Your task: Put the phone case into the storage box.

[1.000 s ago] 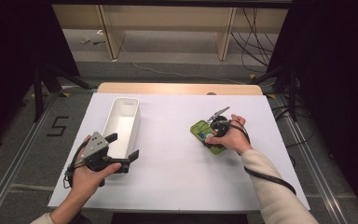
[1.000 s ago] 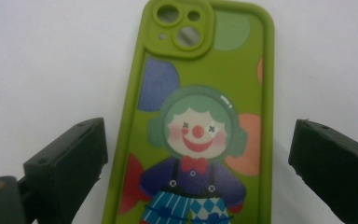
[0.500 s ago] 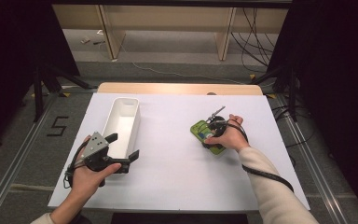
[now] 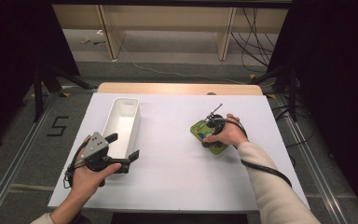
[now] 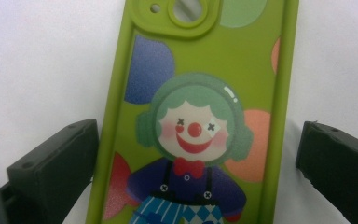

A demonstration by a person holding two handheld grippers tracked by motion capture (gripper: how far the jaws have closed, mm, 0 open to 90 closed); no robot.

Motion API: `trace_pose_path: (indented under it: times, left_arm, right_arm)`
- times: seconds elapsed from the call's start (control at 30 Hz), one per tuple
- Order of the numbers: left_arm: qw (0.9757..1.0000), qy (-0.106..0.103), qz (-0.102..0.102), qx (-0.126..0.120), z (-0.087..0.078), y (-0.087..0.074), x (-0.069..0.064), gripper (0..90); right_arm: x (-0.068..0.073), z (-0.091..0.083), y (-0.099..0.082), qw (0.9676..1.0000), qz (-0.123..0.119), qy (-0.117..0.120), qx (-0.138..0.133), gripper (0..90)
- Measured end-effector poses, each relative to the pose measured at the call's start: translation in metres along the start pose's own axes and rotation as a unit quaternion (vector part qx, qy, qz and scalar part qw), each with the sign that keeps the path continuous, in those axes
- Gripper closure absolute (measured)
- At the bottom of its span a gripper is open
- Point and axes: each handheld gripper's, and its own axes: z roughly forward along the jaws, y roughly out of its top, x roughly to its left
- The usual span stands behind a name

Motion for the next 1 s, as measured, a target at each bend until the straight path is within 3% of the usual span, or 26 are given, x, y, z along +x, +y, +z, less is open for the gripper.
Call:
trace_pose_path:
  times: [1.0]
  left_arm:
    - [1.0,0.001,-0.001,0.0,-0.0001,0.0,0.0003,0.0]
  right_arm:
    - [0.0017,-0.0011,0.0097,0.9993,-0.011,0.006,0.034,5.9]
